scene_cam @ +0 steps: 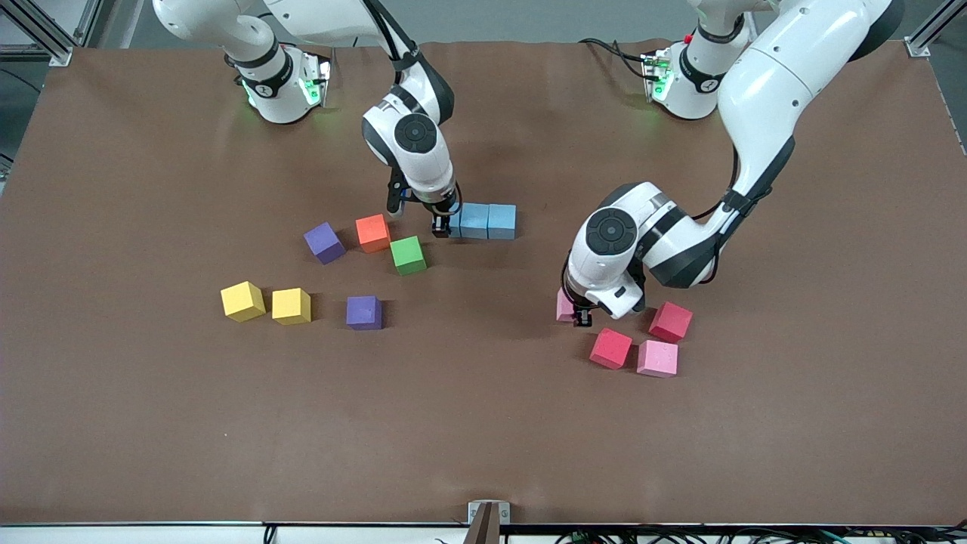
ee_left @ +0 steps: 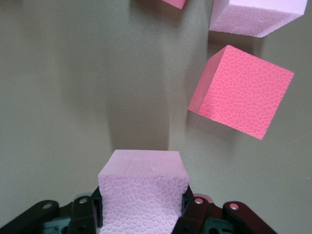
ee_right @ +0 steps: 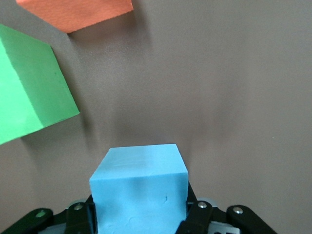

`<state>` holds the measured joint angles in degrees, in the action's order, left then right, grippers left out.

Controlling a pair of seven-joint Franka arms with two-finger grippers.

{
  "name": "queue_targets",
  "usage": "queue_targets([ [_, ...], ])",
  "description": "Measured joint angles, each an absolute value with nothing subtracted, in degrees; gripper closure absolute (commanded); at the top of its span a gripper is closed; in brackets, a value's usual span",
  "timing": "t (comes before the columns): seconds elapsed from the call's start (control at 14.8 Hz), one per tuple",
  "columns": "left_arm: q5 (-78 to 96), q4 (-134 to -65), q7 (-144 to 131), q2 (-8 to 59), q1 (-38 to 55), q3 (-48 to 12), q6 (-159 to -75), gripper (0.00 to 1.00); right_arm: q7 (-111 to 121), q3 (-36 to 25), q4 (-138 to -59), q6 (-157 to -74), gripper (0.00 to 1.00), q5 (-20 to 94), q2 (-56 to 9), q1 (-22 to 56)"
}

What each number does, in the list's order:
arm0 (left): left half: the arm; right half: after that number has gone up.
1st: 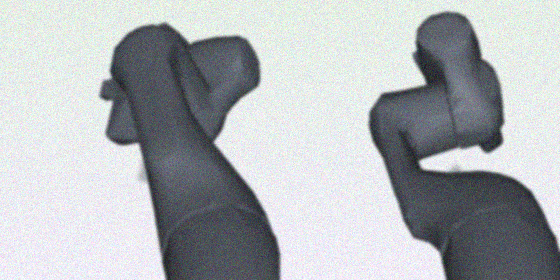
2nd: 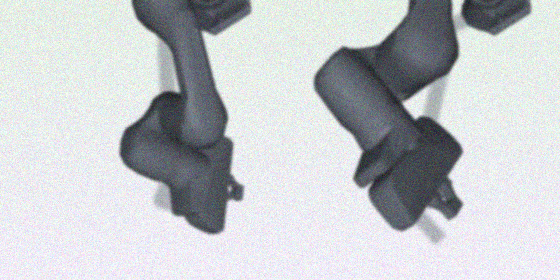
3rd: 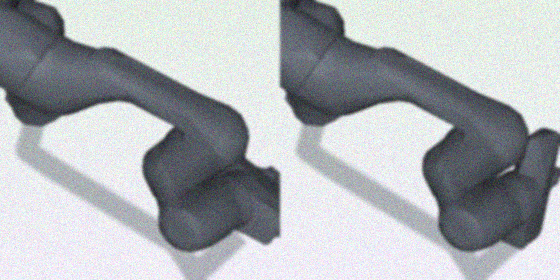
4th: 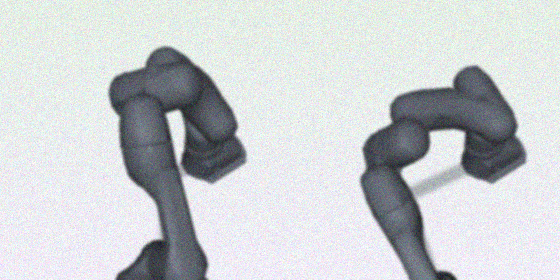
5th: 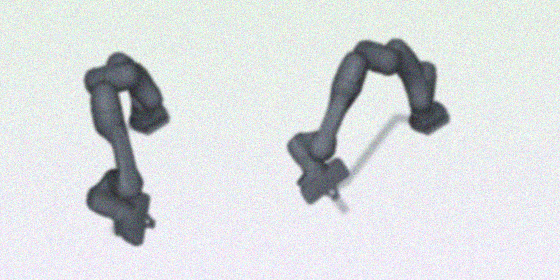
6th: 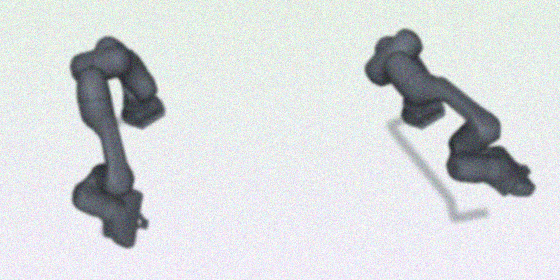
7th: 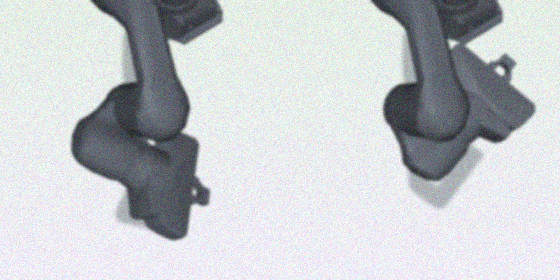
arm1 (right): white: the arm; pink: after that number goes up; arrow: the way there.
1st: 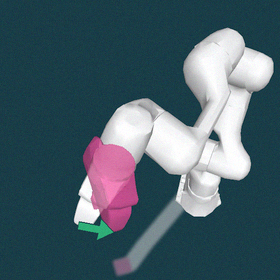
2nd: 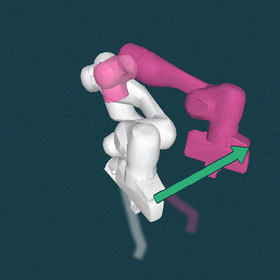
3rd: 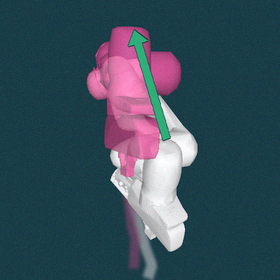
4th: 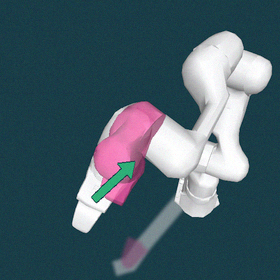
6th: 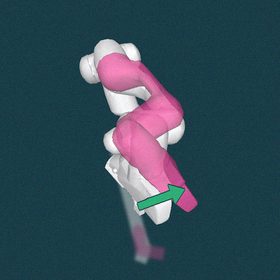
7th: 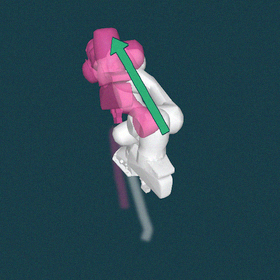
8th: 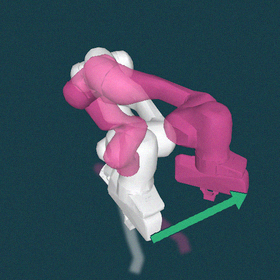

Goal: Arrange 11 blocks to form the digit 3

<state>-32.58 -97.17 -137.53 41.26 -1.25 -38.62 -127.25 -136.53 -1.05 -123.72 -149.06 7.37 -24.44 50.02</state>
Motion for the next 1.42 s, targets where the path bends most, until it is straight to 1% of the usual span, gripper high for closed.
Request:
queue_targets([
  [0.41, -32.6, -97.1, -137.5, 41.3, -1.3, -38.6, -127.4, 0.63, -136.5, -1.3, -123.7, -149.4, 0.00, 7.4, -25.3, 50.0],
  [0.81, -32.6, -95.2, -137.5, 41.2, -1.5, -38.6, -127.4, 0.63, -136.5, -1.3, -123.2, -148.7, 0.00, 7.4, -25.3, 50.0],
  [1.15, -32.6, -94.8, -137.5, 41.2, -1.6, -38.6, -127.0, 0.63, -136.5, -1.4, -122.6, -145.4, 0.00, 7.3, -23.5, 50.0],
  [1.42, -32.6, -94.6, -137.5, 41.2, -1.6, -38.6, -126.7, 0.63, -135.7, -2.3, -122.4, -141.2, 0.00, 6.9, -20.4, 49.8],
])
